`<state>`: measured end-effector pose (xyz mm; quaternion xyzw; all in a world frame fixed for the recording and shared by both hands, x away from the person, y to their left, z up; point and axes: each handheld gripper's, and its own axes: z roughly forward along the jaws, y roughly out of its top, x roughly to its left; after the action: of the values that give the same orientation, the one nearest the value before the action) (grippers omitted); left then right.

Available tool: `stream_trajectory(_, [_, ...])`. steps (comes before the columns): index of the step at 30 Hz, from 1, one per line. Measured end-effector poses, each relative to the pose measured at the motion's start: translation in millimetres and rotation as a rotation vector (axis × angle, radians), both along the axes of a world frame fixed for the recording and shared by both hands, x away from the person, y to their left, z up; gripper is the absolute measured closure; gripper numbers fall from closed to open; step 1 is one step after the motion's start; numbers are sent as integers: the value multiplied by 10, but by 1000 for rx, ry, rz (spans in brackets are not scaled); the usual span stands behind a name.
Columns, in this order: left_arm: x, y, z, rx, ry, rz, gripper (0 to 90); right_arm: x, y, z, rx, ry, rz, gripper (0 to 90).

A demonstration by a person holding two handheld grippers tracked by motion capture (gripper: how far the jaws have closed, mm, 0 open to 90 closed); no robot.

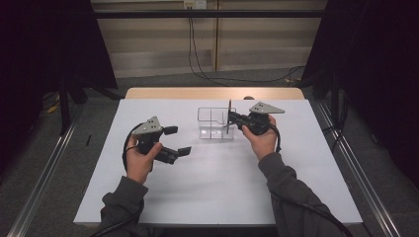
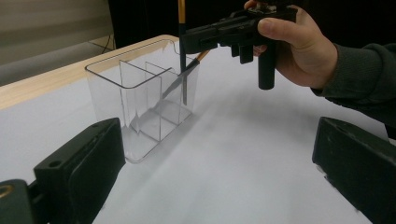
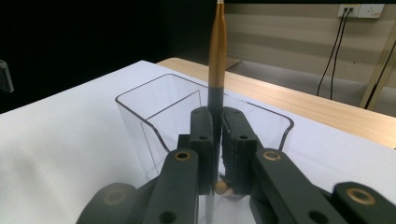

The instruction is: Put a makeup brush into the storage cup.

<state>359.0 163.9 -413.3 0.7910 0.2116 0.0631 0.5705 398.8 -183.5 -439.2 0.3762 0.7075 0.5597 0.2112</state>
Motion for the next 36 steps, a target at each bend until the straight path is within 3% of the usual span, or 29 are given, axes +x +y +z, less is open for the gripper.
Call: stream_trajectory(36, [-4,1,10,2,-4,0,20,-11,-14,-17,-13,10,-6,834])
